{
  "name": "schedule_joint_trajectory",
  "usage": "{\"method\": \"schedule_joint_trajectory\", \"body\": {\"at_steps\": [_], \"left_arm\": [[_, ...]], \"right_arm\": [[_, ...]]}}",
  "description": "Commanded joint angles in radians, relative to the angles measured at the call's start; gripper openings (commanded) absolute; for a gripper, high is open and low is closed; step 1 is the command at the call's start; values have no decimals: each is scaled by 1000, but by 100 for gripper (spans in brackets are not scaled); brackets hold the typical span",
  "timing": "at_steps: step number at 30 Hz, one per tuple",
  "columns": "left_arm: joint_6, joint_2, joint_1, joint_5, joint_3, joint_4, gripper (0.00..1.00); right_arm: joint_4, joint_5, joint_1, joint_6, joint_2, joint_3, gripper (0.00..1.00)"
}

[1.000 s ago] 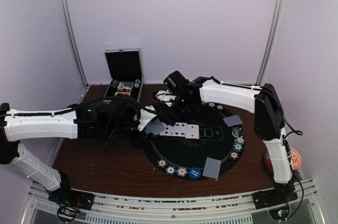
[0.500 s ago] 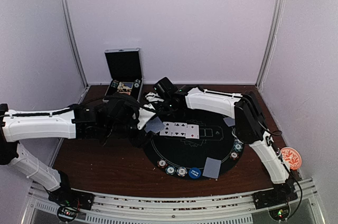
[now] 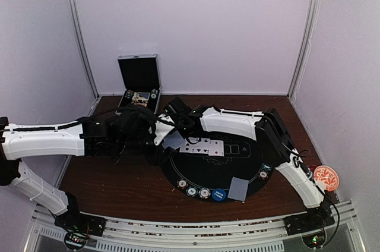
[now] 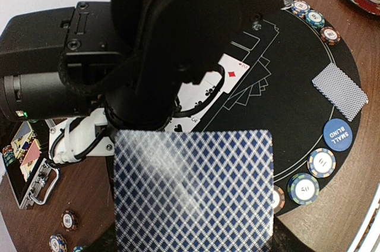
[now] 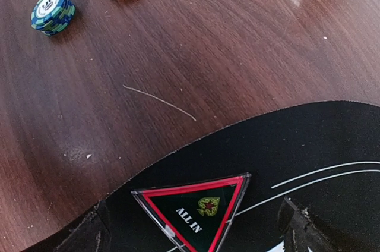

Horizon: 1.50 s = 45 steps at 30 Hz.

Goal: Distribute texas hold em gaming equipment
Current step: Pick up the all-in button from the poker table mat.

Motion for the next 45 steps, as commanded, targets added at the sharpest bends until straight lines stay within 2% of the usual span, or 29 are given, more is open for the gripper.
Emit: {"method": "schedule_joint_trajectory", "body": {"at_steps": [1,25,29,36,45], "left_arm": [[8,-20,-4,-2,14,44,65],[11,-17,-4,-6,13,46,65],[10,-17,-4,-8,13,46,65],[9,-18,-4,-7,13,46,65],[12,-19,-4,-8,12,45,65]], "right_arm": [[6,16,0,44,39,51,100],[-15,197,58,116,89,64,100],[-18,220,68,129,91,63,95],[-24,256,86,131,94,63,78],[-32,278,97,127,69,25,66]]}}
